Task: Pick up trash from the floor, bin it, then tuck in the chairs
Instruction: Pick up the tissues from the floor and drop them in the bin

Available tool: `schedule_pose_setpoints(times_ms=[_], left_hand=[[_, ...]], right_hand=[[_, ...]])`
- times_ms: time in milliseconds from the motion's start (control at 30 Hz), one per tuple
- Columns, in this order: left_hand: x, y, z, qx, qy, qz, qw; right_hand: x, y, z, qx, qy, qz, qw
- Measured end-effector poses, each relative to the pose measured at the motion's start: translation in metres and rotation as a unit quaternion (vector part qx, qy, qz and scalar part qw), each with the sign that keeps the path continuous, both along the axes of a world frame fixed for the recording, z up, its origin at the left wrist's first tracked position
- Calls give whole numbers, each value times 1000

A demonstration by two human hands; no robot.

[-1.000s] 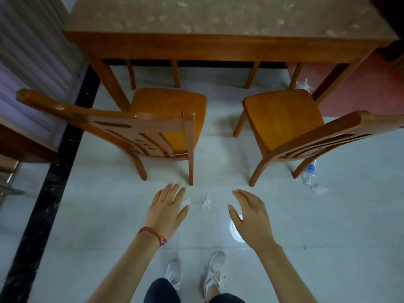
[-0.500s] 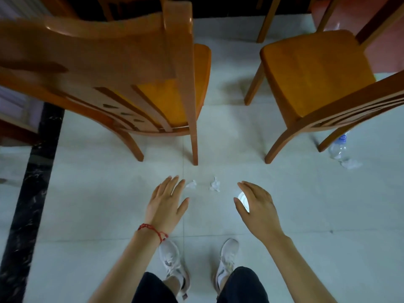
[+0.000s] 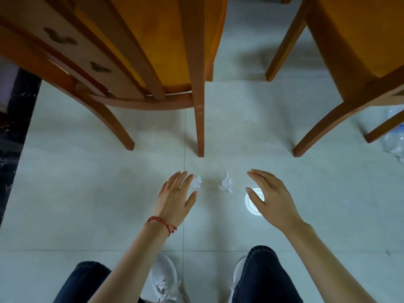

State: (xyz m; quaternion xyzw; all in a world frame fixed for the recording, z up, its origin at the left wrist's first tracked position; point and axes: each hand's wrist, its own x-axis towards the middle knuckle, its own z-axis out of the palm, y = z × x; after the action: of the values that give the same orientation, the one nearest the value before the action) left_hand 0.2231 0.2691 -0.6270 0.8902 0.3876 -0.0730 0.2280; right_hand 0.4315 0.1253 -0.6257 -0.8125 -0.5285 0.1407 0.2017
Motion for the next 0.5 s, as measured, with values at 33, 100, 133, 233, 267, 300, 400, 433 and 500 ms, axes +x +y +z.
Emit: schedule_pose_setpoints(times_ms=[33, 100, 133, 233, 267, 300, 400, 433, 500], left_hand=[[2, 2, -17, -2, -7, 9, 1000], [6, 8, -52, -12, -16, 23, 1000], [8, 10, -69, -15, -25, 29, 999], [13, 15, -123, -30, -39, 56, 997], [14, 17, -141, -37, -43, 66, 996], [15, 19, -160, -43, -44, 75, 995], [15, 26, -213, -62, -30, 103, 992], [16, 28, -227, -68, -31, 113, 991], [16, 31, -251, -79, -32, 138, 987]], right_hand=[[3, 2, -17, -2, -5, 3, 1000], [8, 6, -50, -3, -12, 8, 1000], [11, 9, -67, -1, -15, 11, 1000], [15, 16, -114, -5, -13, 19, 1000], [16, 17, -130, -11, -8, 20, 1000], [17, 19, -146, -14, -1, 21, 1000], [17, 24, -190, -11, 20, 33, 999], [17, 24, -202, -10, 25, 30, 999], [15, 25, -223, -2, 28, 31, 999]])
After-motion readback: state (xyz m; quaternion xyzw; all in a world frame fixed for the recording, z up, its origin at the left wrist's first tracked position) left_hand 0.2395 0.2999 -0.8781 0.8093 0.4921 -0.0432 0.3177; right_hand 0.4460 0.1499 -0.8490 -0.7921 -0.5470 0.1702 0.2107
